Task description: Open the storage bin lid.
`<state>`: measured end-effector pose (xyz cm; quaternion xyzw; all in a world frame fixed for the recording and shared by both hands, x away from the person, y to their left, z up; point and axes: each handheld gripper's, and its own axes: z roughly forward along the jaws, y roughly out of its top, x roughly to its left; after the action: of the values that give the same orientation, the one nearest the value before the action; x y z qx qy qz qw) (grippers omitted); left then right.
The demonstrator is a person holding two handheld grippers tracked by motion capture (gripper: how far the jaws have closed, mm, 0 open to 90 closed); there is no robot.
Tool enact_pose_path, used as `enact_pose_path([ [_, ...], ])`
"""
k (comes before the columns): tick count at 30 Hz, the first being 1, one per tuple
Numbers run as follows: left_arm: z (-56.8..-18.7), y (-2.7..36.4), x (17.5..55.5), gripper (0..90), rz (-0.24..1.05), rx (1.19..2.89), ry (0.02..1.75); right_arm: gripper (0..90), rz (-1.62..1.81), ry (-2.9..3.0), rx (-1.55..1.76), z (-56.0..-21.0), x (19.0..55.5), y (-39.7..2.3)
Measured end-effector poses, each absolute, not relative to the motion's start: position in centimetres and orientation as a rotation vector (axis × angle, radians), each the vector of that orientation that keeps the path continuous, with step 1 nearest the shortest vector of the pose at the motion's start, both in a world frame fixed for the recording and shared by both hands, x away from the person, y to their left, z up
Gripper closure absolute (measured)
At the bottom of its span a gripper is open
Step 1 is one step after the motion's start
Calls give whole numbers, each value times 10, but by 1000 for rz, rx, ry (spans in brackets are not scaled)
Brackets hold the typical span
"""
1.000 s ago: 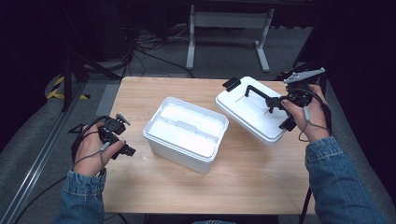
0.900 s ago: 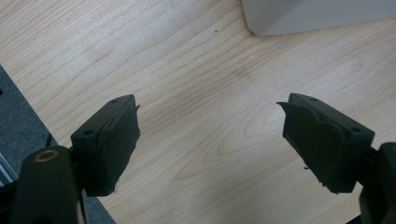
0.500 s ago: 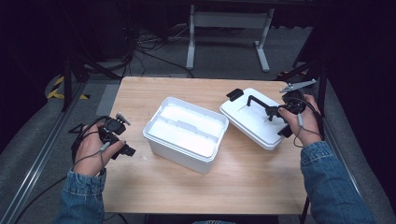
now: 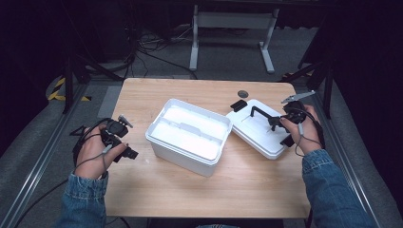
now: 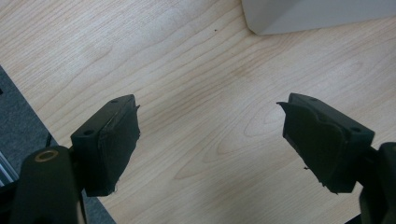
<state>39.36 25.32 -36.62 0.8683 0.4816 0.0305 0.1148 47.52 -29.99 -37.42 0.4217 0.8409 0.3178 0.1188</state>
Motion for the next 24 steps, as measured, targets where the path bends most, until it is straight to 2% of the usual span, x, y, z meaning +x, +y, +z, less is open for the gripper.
enact_pose_path([
  [24, -367, 252, 394, 194, 86, 2557, 1405, 845, 930, 2486, 1278, -410, 474, -305],
])
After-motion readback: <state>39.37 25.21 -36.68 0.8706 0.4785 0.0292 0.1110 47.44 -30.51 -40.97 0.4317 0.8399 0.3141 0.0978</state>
